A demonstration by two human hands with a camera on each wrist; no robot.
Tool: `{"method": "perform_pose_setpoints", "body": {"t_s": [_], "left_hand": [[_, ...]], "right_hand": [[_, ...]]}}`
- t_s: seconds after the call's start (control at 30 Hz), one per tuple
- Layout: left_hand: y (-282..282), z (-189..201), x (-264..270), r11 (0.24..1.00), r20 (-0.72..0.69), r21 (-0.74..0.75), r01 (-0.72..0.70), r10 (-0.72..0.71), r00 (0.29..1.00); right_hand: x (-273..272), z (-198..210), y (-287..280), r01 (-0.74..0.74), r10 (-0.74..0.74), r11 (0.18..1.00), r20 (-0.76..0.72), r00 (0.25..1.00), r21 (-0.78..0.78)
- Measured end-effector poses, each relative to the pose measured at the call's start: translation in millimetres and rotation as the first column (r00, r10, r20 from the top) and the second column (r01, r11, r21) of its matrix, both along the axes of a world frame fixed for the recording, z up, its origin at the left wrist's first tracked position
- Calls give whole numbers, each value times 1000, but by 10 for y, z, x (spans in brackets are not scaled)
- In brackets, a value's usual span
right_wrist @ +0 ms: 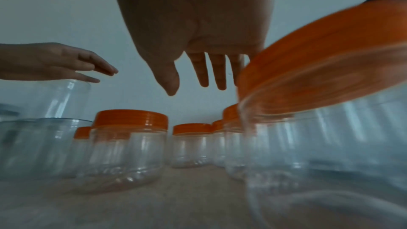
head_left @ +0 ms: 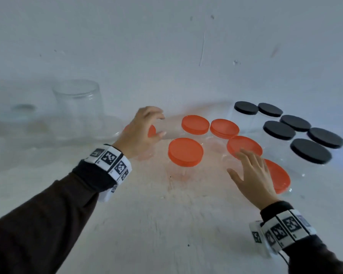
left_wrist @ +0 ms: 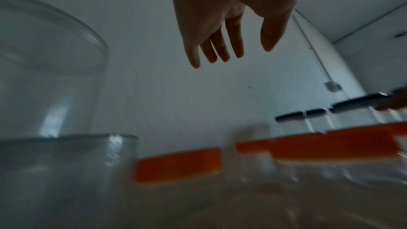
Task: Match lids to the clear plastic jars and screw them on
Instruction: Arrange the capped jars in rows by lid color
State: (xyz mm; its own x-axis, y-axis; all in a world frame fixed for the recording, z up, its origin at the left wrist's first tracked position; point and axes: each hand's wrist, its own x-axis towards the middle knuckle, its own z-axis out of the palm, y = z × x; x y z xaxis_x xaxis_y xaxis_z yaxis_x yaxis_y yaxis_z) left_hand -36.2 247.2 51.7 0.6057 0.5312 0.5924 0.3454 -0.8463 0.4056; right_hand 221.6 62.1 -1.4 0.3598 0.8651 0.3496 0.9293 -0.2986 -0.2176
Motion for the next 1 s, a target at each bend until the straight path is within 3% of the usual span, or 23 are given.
{"method": "perform_pose_setpoints", "body": {"t_s": [0.17, 0.33, 0.57, 0.67, 0.8, 0.9, 1.0], "left_hand": [[-213, -351, 524, 991, -351, -127, 52, -94, 932], [-190, -465, 692, 972, -474, -236, -9, -107, 874], [-241, -477, 627, 961, -454, -257, -101, -28, 891], [-210, -372, 470, 967, -415, -234, -104, -2, 910], [-99, 56, 273, 970, -219, -177, -167, 126, 967], [77, 355, 157, 955, -169, -114, -273, 252, 953], [261, 401, 93, 920, -208, -117, -374, 346, 915]], "right_hand": [[198, 7, -314, 199, -202, 973, -11, 979, -116], [170, 63, -409, 51, -53, 979, -6, 999, -197], [13, 57, -197, -303, 332, 879, 16, 943, -369], [-84, 48, -2, -380, 399, 865, -13, 917, -329], [-194, 33, 259, -403, 436, 842, 14, 900, -358], [-275, 47, 412, -442, 477, 819, 5, 879, -367], [-360, 66, 528, -500, 535, 785, -5, 845, -367]]}}
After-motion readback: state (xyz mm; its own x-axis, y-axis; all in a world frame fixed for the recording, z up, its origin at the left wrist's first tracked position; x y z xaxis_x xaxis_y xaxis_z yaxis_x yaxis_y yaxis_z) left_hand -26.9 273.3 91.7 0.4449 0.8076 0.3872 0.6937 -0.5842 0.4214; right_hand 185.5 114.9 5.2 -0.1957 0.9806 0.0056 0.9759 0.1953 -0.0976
